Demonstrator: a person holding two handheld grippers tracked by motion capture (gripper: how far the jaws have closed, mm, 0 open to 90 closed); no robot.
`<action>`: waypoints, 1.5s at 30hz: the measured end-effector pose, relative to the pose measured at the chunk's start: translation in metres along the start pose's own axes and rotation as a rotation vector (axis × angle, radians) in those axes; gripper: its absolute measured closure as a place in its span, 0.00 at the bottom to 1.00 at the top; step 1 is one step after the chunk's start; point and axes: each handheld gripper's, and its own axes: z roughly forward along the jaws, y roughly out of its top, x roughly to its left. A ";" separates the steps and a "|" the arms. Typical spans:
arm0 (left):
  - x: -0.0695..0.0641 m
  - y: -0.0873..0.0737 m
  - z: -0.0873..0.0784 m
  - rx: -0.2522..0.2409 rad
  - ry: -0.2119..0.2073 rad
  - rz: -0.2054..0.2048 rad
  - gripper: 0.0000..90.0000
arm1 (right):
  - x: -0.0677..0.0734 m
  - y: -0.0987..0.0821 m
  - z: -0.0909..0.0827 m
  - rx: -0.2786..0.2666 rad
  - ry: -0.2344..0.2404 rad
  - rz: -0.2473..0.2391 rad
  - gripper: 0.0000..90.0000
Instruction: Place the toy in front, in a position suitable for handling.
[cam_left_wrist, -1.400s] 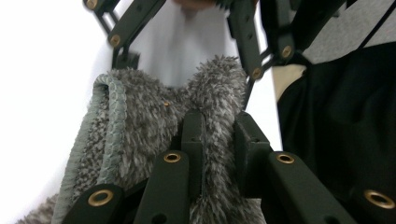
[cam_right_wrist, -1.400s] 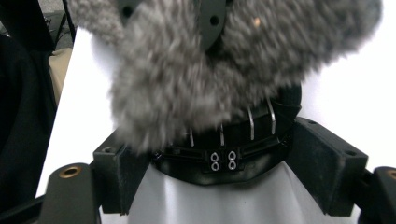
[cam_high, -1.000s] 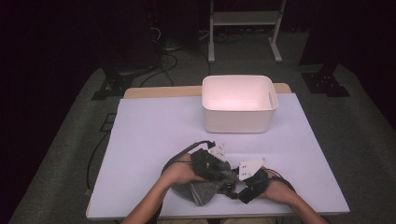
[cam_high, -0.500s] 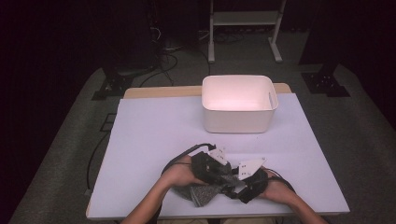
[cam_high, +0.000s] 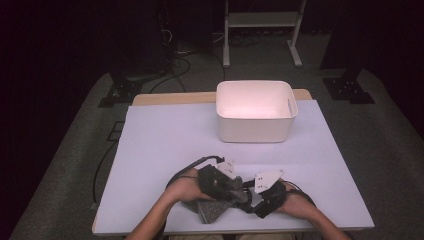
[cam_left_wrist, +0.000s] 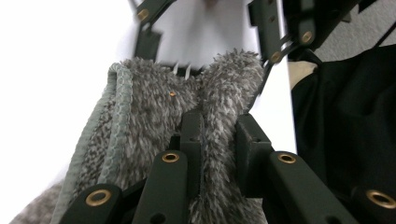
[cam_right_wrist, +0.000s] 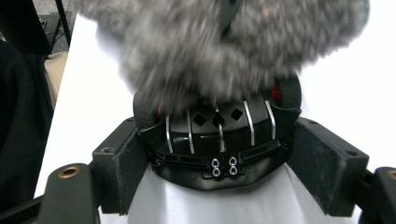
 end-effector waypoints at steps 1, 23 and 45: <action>0.002 -0.005 -0.004 0.000 0.009 -0.014 0.84 | 0.000 0.000 0.000 0.000 0.000 0.000 0.25; 0.018 -0.068 -0.039 -0.022 0.064 -0.175 0.84 | 0.000 0.000 0.000 -0.003 -0.006 -0.020 0.26; 0.006 -0.021 -0.012 -0.019 -0.012 -0.054 0.84 | 0.001 0.000 0.000 -0.001 -0.008 -0.013 0.26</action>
